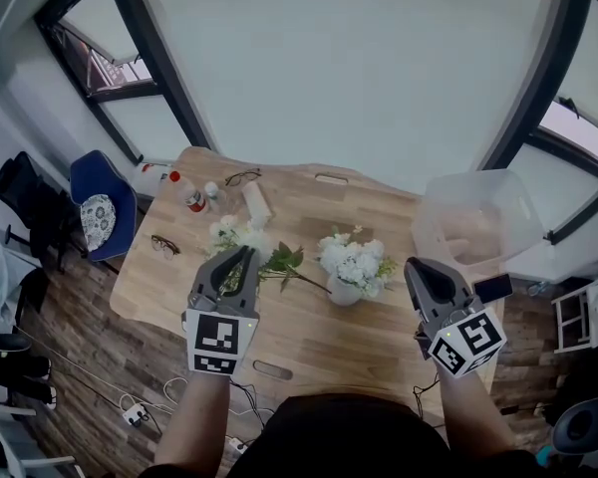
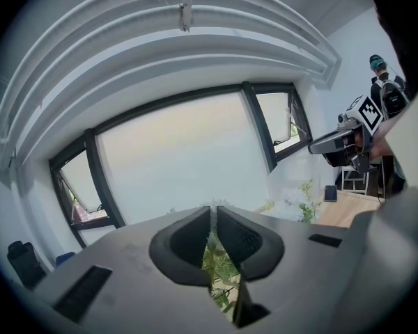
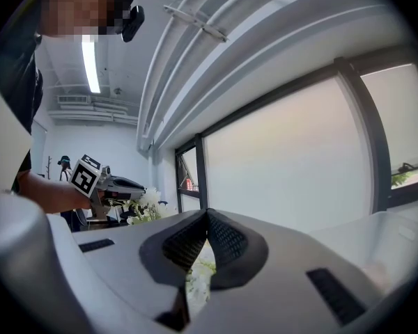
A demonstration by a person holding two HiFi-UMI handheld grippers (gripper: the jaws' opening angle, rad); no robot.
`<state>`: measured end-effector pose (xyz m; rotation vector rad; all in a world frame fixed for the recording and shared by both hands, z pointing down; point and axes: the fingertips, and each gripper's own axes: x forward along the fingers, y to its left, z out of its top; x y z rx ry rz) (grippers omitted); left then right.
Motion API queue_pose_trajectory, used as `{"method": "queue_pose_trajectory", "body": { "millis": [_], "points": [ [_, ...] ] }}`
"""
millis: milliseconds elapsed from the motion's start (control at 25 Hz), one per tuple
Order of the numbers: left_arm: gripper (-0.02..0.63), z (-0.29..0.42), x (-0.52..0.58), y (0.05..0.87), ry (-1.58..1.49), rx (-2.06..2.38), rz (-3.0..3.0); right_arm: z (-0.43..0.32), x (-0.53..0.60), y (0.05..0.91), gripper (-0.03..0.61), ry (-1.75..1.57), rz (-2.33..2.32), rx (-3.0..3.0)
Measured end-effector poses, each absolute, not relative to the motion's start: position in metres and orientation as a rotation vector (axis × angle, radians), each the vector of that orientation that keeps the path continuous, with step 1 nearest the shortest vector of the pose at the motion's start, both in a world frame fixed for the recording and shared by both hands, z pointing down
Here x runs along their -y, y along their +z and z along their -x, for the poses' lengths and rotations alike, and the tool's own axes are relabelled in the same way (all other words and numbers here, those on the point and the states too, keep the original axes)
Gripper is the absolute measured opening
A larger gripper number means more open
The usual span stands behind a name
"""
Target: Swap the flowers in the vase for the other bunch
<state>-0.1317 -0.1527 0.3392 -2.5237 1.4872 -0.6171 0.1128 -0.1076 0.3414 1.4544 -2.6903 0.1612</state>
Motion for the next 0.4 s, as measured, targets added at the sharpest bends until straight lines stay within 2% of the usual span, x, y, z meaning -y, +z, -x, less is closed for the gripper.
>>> {"method": "queue_pose_trajectory", "body": {
  "millis": [400],
  "points": [
    [0.032,0.1297,0.1523,0.3371,-0.618,-1.491,2.514,-0.1147,0.1065,0.3423,0.026,0.170,-1.438,2.710]
  ]
}}
